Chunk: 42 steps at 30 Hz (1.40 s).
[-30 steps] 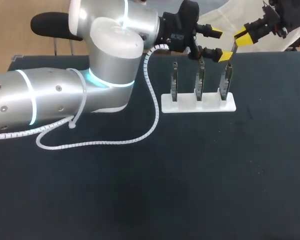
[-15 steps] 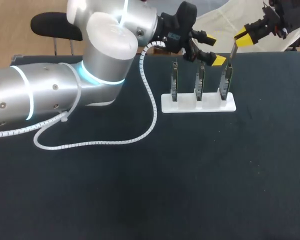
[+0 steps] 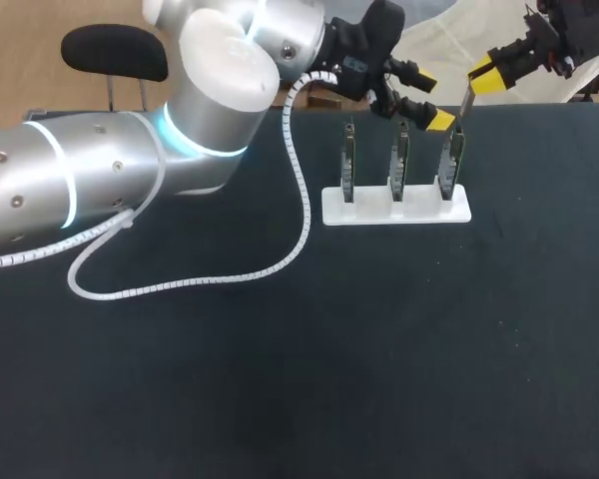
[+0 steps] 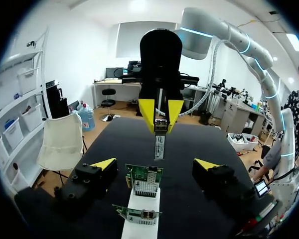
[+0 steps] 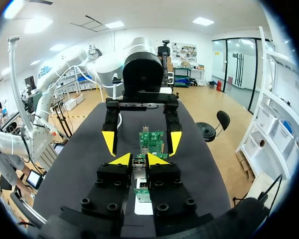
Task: Pick up the optical module with the left hand, and insert it into the network port with the right hand.
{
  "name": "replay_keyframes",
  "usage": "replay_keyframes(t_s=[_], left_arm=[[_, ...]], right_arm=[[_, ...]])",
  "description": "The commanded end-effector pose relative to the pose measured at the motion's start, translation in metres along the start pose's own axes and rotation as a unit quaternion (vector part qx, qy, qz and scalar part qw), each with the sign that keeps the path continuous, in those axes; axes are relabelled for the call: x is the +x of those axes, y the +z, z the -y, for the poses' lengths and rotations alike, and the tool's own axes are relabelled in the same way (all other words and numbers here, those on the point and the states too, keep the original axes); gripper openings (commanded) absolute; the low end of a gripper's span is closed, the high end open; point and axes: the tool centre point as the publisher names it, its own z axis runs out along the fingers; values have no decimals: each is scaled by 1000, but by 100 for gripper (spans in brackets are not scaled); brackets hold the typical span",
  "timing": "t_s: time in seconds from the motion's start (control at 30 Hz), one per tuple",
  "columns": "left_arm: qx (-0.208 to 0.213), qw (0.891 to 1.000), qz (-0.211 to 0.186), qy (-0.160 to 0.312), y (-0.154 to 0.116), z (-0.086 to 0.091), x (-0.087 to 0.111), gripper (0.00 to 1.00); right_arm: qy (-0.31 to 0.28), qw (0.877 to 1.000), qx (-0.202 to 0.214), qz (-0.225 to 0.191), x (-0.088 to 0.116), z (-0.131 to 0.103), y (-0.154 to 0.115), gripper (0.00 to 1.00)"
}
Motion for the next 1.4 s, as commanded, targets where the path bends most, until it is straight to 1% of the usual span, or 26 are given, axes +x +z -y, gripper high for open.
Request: replay_keyframes(t_s=[0.03,0.07,0.23,0.6,0.7,0.77,0.87,0.93,1.17,1.27,1.37,1.4], left_arm=[[9,1000,-6,-2,3,-4,0,100],[13,1000,2,-3,4,-4,1,100],[14,1000,-2,-7,4,-3,3,100],[17,1000,-4,-2,5,-3,2,100],[16,1000,8,1,6,-3,1,100],[18,1000,2,2,6,-3,1,100],[20,1000,5,6,6,-3,0,100],[20,1000,5,6,6,-3,0,100],[20,1000,5,6,6,-3,0,100],[20,1000,5,6,6,-3,0,100],[20,1000,5,6,6,-3,0,100],[20,1000,5,6,6,-3,0,100]], right_arm=[[-1,1000,1,0,0,-1,0,0],[-1,1000,1,0,0,-1,0,0],[-2,1000,0,-2,0,-2,1,0],[-2,1000,0,-4,1,-2,0,0],[-2,1000,0,-4,1,-2,1,0],[-1,1000,0,-3,1,-2,1,0],[-1,1000,1,-4,2,-1,0,0],[-7,1000,3,-13,3,-1,0,0],[-4,1000,0,-13,5,1,2,0],[-2,1000,-1,-23,10,2,5,0],[-1,1000,-4,-23,12,2,6,0],[-4,1000,-4,-31,13,2,7,0]])
